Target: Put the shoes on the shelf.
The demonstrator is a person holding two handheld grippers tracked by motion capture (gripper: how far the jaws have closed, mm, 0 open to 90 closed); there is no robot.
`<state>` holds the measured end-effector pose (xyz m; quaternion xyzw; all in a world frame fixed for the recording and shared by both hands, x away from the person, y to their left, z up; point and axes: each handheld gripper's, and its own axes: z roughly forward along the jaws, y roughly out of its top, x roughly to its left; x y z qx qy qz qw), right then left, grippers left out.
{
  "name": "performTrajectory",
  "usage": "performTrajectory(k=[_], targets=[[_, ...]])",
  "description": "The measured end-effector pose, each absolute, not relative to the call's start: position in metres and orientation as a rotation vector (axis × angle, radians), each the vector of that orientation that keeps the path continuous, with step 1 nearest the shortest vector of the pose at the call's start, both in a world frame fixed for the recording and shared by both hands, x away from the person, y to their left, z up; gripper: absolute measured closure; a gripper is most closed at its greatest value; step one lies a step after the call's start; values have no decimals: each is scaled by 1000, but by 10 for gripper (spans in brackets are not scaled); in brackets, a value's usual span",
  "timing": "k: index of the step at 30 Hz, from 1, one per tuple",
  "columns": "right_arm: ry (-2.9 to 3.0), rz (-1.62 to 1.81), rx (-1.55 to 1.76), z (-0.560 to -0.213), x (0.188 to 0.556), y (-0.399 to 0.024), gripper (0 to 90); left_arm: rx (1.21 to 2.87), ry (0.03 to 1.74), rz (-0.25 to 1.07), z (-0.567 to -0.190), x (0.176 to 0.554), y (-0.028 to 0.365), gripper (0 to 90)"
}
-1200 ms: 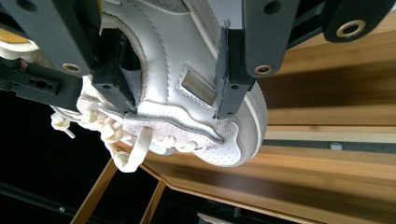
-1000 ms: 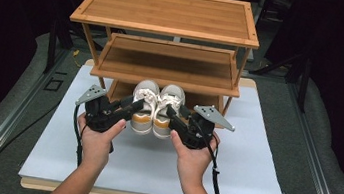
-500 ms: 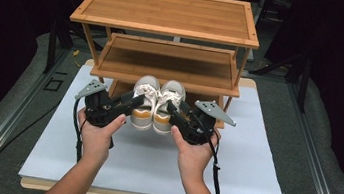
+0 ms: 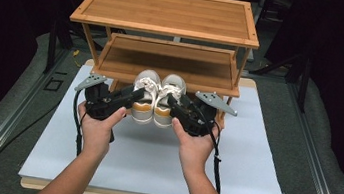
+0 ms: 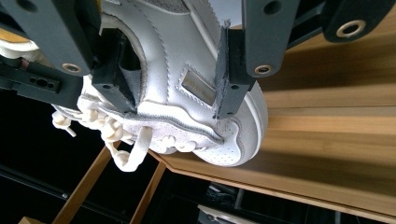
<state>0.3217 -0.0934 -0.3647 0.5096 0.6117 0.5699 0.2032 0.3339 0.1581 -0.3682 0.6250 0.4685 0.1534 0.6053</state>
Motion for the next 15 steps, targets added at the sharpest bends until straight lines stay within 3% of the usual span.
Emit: performTrajectory(k=[15], targets=[[1724,1569,1411,-345,339,-92,554,1450,1087,365,-349,352,157,543]])
